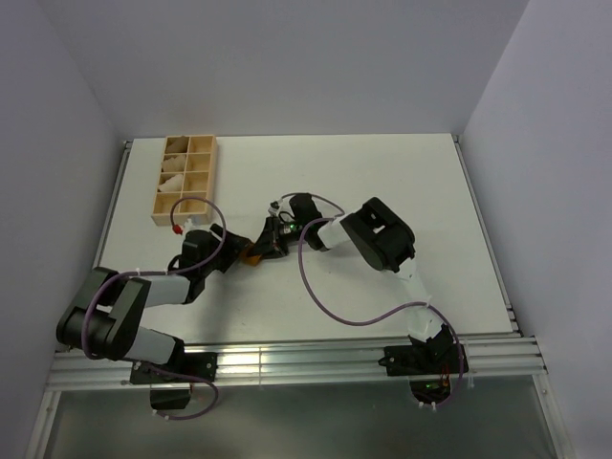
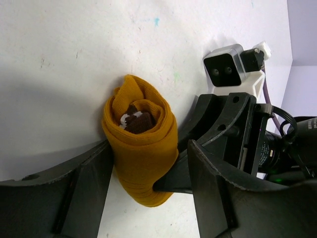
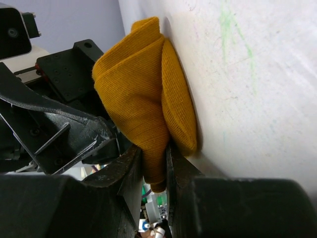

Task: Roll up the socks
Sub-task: Roll the sock at the center of the board.

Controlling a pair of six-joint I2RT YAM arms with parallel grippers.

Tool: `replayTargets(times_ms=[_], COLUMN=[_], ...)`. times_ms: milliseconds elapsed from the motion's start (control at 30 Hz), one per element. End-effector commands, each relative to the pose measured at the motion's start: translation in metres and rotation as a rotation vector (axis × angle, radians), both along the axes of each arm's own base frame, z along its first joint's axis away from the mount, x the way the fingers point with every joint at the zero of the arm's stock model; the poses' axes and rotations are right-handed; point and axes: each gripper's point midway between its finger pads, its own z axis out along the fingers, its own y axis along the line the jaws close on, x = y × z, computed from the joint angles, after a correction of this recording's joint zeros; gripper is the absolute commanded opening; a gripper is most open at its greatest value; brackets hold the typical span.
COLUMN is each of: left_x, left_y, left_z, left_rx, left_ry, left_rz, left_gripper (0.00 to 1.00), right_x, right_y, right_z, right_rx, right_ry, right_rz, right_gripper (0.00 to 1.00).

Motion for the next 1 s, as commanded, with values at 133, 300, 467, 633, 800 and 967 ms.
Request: replayTargets(times_ms=[133, 300, 467, 633, 800, 967], left_x=[-0.003, -0.001, -0.004, -0.002, -0.001, -0.001], left_y=[-0.001, -0.003, -0.002, -0.003, -0.005, -0.007], left_z=[-0.02, -0.024, -0.031, -0.029, -0.029, -0.027], left_rx=[0.03, 0.052, 0.089, 0.094, 0.109, 0.114], left_ry=[0.07, 0.098, 0.141, 0.147, 0.171, 0.188], left_rz=[0.01, -0.003, -0.019, -0.023, -0.034, -0.047], left_gripper=[0.57, 0.4, 0.27, 0.27, 0.27, 0.27], right_x=[-0.016, -0.016, -0.013, 0.011, 0.031, 0.041], right_y=[0.001, 0.0, -0.013, -0.031, -0.061, -0.08], right_z=[-0.017, -0.017, -0.017, 0.011, 0.045, 0.06], right_rx=[-0.103, -0.117, -0.221, -0.335, -0.502, -0.705], right_ry=[0.045, 0.019, -0.116, -0.397, -0.645, -0.96], right_rz=[0.011, 0.009, 0.001, -0.044, -0.134, -0.181], right_gripper=[0.08, 0.19, 0.45, 0.61, 0.68, 0.67])
